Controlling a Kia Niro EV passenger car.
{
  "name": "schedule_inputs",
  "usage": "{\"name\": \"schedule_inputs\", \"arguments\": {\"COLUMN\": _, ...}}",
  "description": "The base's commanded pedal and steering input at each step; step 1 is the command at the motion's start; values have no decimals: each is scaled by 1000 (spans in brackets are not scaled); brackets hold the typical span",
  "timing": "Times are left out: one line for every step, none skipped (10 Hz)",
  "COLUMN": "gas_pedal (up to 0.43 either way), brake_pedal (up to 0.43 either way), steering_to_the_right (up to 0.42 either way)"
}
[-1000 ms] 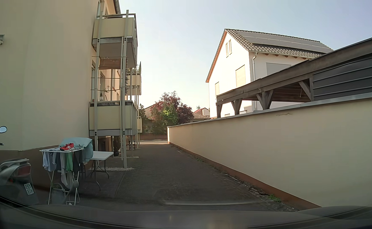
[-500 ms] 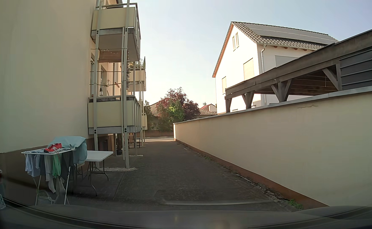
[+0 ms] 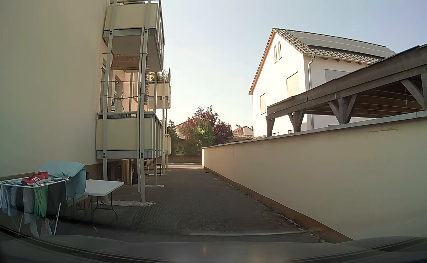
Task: Follow the waypoints while adhering to traffic rules and regulations
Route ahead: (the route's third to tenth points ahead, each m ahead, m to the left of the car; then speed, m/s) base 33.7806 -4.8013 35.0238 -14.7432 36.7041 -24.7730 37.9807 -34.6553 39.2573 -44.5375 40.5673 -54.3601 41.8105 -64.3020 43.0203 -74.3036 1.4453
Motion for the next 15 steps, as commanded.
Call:
{"name": "schedule_inputs", "arguments": {"gas_pedal": 0, "brake_pedal": 30, "steering_to_the_right": -53}}
{"name": "schedule_inputs", "arguments": {"gas_pedal": 0, "brake_pedal": 30, "steering_to_the_right": -55}}
{"name": "schedule_inputs", "arguments": {"gas_pedal": 0, "brake_pedal": 30, "steering_to_the_right": -56}}
{"name": "schedule_inputs", "arguments": {"gas_pedal": 0, "brake_pedal": 30, "steering_to_the_right": -56}}
{"name": "schedule_inputs", "arguments": {"gas_pedal": 0, "brake_pedal": 30, "steering_to_the_right": -55}}
{"name": "schedule_inputs", "arguments": {"gas_pedal": 0, "brake_pedal": 30, "steering_to_the_right": -55}}
{"name": "schedule_inputs", "arguments": {"gas_pedal": 0, "brake_pedal": 30, "steering_to_the_right": -58}}
{"name": "schedule_inputs", "arguments": {"gas_pedal": 0, "brake_pedal": 30, "steering_to_the_right": -64}}
{"name": "schedule_inputs", "arguments": {"gas_pedal": 0, "brake_pedal": 30, "steering_to_the_right": -70}}
{"name": "schedule_inputs", "arguments": {"gas_pedal": 0, "brake_pedal": 30, "steering_to_the_right": -78}}
{"name": "schedule_inputs", "arguments": {"gas_pedal": 0, "brake_pedal": 30, "steering_to_the_right": -93}}
{"name": "schedule_inputs", "arguments": {"gas_pedal": 0, "brake_pedal": 30, "steering_to_the_right": -109}}
{"name": "schedule_inputs", "arguments": {"gas_pedal": 0, "brake_pedal": 30, "steering_to_the_right": -116}}
{"name": "schedule_inputs", "arguments": {"gas_pedal": 0, "brake_pedal": 30, "steering_to_the_right": -113}}
{"name": "schedule_inputs", "arguments": {"gas_pedal": 0, "brake_pedal": 30, "steering_to_the_right": -103}}
